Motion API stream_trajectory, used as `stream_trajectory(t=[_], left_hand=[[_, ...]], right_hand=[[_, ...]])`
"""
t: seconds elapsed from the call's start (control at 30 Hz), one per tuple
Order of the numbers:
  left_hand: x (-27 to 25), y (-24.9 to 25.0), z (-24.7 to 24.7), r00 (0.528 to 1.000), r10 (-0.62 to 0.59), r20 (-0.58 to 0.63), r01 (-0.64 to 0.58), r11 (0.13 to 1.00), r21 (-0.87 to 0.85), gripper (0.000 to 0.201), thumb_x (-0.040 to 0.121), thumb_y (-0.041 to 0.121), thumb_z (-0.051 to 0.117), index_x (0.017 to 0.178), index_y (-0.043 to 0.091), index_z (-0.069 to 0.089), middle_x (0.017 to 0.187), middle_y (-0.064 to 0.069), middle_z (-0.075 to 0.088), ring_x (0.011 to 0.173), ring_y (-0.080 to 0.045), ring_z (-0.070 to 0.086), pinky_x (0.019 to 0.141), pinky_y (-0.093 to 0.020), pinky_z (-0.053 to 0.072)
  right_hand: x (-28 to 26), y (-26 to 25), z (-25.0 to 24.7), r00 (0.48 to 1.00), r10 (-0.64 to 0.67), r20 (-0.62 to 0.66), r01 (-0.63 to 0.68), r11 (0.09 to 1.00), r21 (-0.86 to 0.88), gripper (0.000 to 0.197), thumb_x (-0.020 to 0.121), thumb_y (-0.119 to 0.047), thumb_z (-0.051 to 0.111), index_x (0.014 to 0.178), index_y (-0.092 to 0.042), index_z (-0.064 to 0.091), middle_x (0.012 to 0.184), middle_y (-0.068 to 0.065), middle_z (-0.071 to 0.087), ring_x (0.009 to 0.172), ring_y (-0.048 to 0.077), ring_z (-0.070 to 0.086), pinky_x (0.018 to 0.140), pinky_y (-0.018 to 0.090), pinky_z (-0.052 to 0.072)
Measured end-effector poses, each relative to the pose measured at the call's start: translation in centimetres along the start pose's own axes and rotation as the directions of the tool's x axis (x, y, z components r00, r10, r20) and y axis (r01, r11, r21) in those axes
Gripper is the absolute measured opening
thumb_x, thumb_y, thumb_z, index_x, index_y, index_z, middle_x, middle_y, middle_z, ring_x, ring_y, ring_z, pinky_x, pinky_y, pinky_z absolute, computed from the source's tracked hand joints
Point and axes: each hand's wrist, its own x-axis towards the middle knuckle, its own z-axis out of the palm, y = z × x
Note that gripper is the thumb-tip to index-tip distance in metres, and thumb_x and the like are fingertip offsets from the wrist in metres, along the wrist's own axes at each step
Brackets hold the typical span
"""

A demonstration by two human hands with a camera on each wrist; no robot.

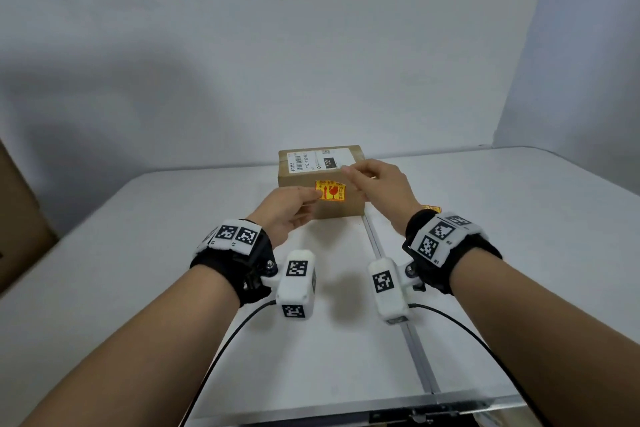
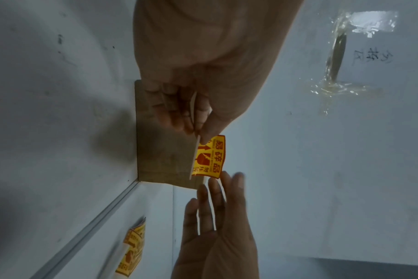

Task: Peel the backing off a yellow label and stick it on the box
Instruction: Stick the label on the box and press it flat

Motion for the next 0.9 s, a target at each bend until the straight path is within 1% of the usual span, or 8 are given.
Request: stream_trajectory(t=[0.07,0.17,0.4,0.53,0.6,0.7,0.8,0.9], left_hand=[[-0.1,0.0,-0.2,1.000,-0.019,-0.013,0.018,0.999,-0.026,0.013,0.084,0.013,0.068,0.096,0.014,0.066,0.082,0.001,0.063,0.070,-0.011,0.056,0.072,-0.024,0.051],[-0.2,0.1,-0.3,0.999,-0.026,-0.028,0.025,0.999,-0.038,0.012,0.084,0.014,0.068,0.096,0.014,0.066,0.081,0.000,0.064,0.069,-0.011,0.056,0.072,-0.024,0.051],[-0.3,0.2,-0.1,1.000,-0.007,-0.020,0.008,0.999,0.032,0.010,0.084,0.014,0.068,0.094,0.014,0.066,0.078,0.001,0.063,0.067,-0.010,0.056,0.068,-0.022,0.051],[-0.5,0.2,-0.3,0.997,0.076,0.014,-0.077,0.977,0.200,0.012,0.086,0.016,0.066,0.095,0.009,0.067,0.078,-0.002,0.060,0.066,-0.010,0.055,0.060,-0.016,0.050],[-0.2,0.2,-0.4,0.986,0.169,-0.009,-0.158,0.935,0.318,0.022,0.084,0.019,0.067,0.104,0.009,0.066,0.081,-0.003,0.061,0.068,-0.010,0.057,0.059,-0.017,0.051],[0.2,0.4,-0.5,0.936,0.347,-0.057,-0.277,0.828,0.488,0.030,0.080,0.022,0.069,0.109,0.017,0.066,0.096,0.004,0.066,0.087,-0.010,0.062,0.074,-0.026,0.053],[0.3,0.8,-0.3,0.883,0.467,-0.035,-0.356,0.718,0.598,0.011,0.080,0.019,0.067,0.091,0.020,0.069,0.081,0.011,0.064,0.076,-0.005,0.060,0.064,-0.017,0.048],[0.8,1.0,-0.5,0.840,0.543,0.008,-0.393,0.597,0.700,0.005,0.079,0.023,0.067,0.078,0.026,0.064,0.077,0.010,0.063,0.077,-0.012,0.062,0.071,-0.029,0.052]], right_hand=[[0.0,0.0,0.3,0.999,-0.033,0.037,0.035,0.998,-0.045,0.027,0.079,-0.034,0.072,0.102,-0.019,0.069,0.094,-0.003,0.068,0.081,0.009,0.062,0.078,0.026,0.053],[0.0,-0.3,0.6,0.996,-0.059,0.063,0.063,0.996,-0.063,0.028,0.079,-0.019,0.072,0.106,-0.013,0.067,0.099,0.002,0.069,0.076,0.008,0.061,0.073,0.022,0.051],[0.2,-0.3,1.4,0.991,-0.132,-0.010,0.130,0.982,-0.138,0.006,0.083,-0.015,0.068,0.088,-0.011,0.071,0.081,-0.001,0.068,0.076,0.011,0.061,0.074,0.021,0.050],[0.3,0.2,1.5,0.989,-0.142,-0.032,0.135,0.978,-0.158,0.006,0.084,-0.013,0.068,0.087,-0.010,0.071,0.078,0.000,0.066,0.073,0.012,0.061,0.067,0.015,0.049],[0.4,0.6,1.5,0.990,-0.140,-0.021,0.134,0.976,-0.173,0.005,0.084,-0.011,0.068,0.086,-0.009,0.072,0.077,0.001,0.066,0.072,0.013,0.062,0.068,0.018,0.052],[0.5,0.8,1.3,0.990,-0.140,-0.020,0.134,0.973,-0.186,0.005,0.084,-0.010,0.067,0.084,-0.009,0.072,0.077,0.006,0.068,0.070,0.016,0.065,0.071,0.025,0.056],[0.8,0.5,1.2,0.988,-0.154,-0.012,0.149,0.972,-0.184,0.005,0.083,-0.010,0.067,0.085,-0.009,0.072,0.078,0.006,0.069,0.070,0.016,0.065,0.072,0.024,0.055],[1.1,0.3,1.5,0.986,-0.167,0.004,0.165,0.969,-0.185,0.006,0.082,-0.010,0.067,0.085,-0.010,0.072,0.080,0.003,0.069,0.075,0.014,0.065,0.077,0.026,0.055]])
